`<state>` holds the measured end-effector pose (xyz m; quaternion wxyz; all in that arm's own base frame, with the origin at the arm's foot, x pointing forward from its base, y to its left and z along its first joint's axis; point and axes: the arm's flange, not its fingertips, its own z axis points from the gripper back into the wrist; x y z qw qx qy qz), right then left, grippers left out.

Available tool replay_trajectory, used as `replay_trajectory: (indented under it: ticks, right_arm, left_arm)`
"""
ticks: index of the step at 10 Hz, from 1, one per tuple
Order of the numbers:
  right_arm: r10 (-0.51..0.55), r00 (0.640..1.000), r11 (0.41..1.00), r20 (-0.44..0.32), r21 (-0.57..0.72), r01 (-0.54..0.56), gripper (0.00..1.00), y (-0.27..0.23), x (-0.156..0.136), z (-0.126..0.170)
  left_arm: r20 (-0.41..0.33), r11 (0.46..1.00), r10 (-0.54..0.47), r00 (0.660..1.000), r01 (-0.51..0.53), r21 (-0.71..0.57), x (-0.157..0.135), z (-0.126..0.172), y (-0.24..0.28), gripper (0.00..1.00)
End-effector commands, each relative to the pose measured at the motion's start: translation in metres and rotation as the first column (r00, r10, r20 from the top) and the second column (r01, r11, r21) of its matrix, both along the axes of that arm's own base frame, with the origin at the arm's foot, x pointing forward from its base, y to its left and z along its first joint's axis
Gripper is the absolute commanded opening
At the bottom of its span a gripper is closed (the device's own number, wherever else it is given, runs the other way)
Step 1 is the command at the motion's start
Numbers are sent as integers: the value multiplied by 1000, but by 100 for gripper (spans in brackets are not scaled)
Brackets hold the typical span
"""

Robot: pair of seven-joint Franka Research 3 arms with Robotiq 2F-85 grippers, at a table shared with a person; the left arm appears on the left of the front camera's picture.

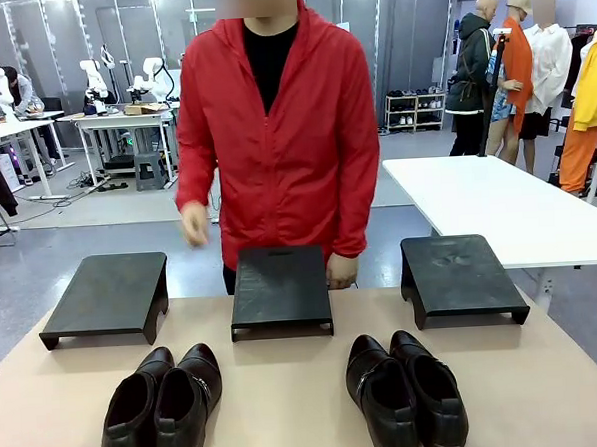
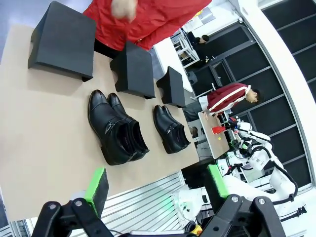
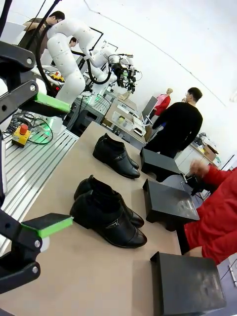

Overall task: Place the shoes on the stand as instructed by the person.
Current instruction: Pick up one pair of Shoes and place it on the Shoes Stand indicated by the person.

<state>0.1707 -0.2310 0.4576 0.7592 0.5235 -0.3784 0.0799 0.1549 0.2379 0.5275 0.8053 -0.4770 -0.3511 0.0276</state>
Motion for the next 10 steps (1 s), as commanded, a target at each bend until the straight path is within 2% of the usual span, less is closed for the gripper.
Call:
replay_trajectory:
  ticks: [1,10]
  right_arm:
    - [2,1000,1000,26,-2,-2,100,0,0,1]
    - [2,1000,1000,26,-2,-2,100,0,0,1]
  left_arm:
    - [24,1000,-14,1000,14,-1,1,3,1,100]
    - [24,1000,-14,1000,14,-1,1,3,1,100]
